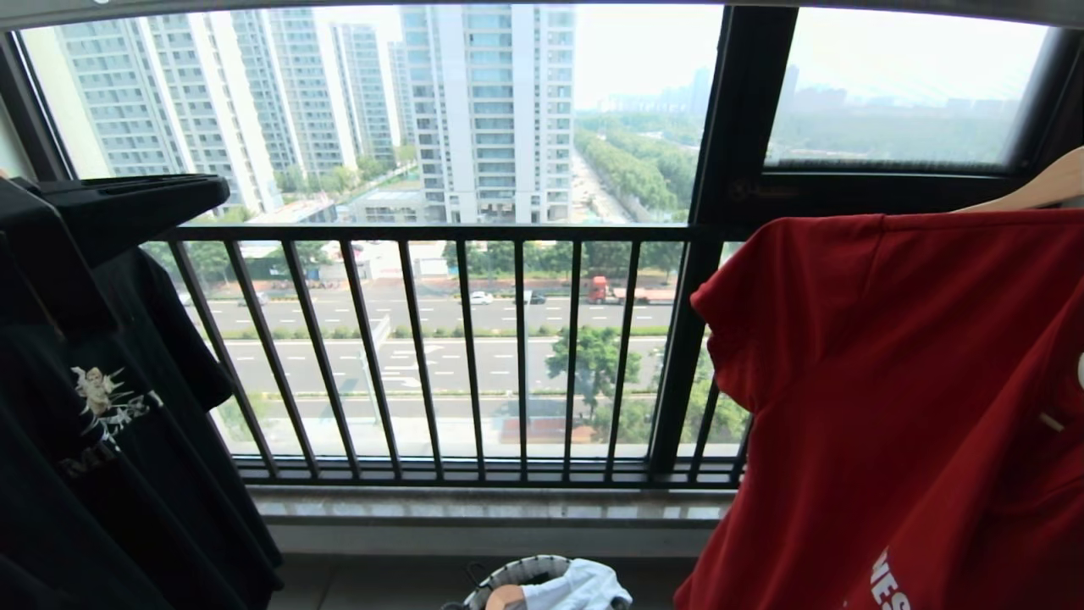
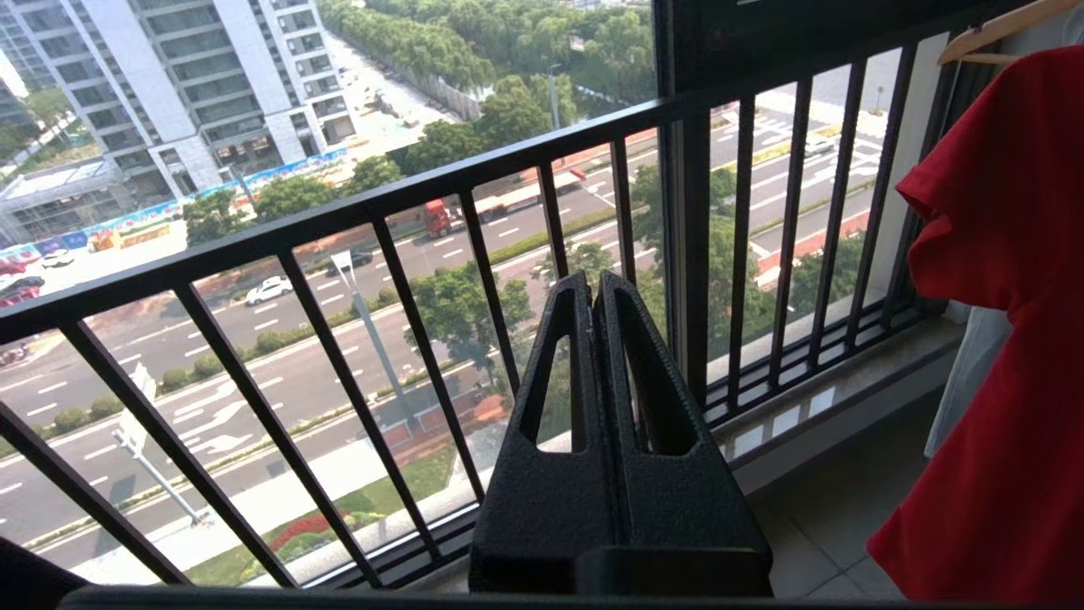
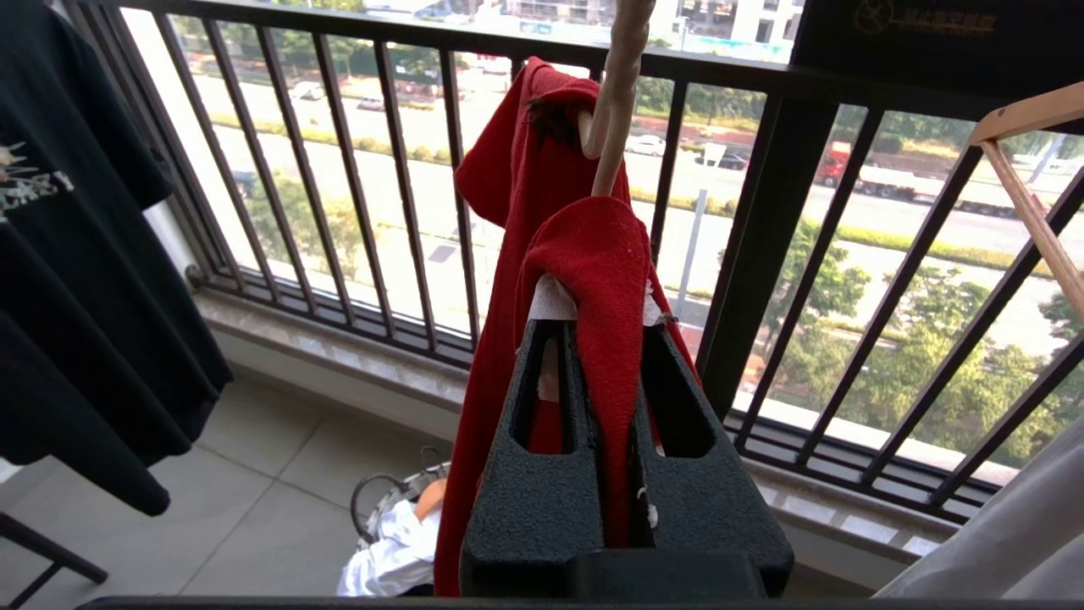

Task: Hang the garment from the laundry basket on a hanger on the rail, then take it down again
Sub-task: Hang the clothes rack on the clothesline

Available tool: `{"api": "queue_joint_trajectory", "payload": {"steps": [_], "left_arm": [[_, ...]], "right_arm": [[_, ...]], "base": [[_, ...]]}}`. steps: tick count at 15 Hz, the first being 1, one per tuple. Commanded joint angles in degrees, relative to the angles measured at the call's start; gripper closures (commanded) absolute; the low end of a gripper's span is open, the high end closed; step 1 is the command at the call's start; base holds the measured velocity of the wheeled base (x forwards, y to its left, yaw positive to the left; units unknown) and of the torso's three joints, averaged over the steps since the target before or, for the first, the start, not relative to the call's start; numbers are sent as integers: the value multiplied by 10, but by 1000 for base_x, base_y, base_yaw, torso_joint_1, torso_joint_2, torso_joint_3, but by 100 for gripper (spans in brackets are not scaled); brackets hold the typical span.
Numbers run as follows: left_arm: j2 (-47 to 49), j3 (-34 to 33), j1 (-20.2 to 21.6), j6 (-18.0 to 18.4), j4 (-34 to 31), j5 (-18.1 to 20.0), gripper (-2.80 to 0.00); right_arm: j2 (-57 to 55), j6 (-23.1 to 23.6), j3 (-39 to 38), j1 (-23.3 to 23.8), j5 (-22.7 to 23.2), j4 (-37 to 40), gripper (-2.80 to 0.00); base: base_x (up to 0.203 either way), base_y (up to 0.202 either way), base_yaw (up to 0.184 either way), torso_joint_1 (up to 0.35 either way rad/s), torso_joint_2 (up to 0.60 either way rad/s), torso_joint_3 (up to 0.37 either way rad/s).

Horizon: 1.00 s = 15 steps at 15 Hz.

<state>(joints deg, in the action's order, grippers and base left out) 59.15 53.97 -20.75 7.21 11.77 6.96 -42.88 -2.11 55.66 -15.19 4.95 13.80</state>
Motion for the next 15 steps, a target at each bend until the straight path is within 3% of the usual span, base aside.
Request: {"api": "queue_joint_trajectory", "payload": {"steps": [1,12,15], "left_arm": [[-27,0,0,11,-10,0,0],[-63,1,0,18,-10,-3,0],[-63,7,1,18,-12,-3,0]], "right_arm": [[8,0,-5,0,1,1,0],[10,-1,-8,0,12,0,0],[17,0,-15,0,26,0,0]], "base": [[0,0,0,154,-335,-182],[0,0,0,158,-326,-171],[0,0,0,9,-25,-4]]}}
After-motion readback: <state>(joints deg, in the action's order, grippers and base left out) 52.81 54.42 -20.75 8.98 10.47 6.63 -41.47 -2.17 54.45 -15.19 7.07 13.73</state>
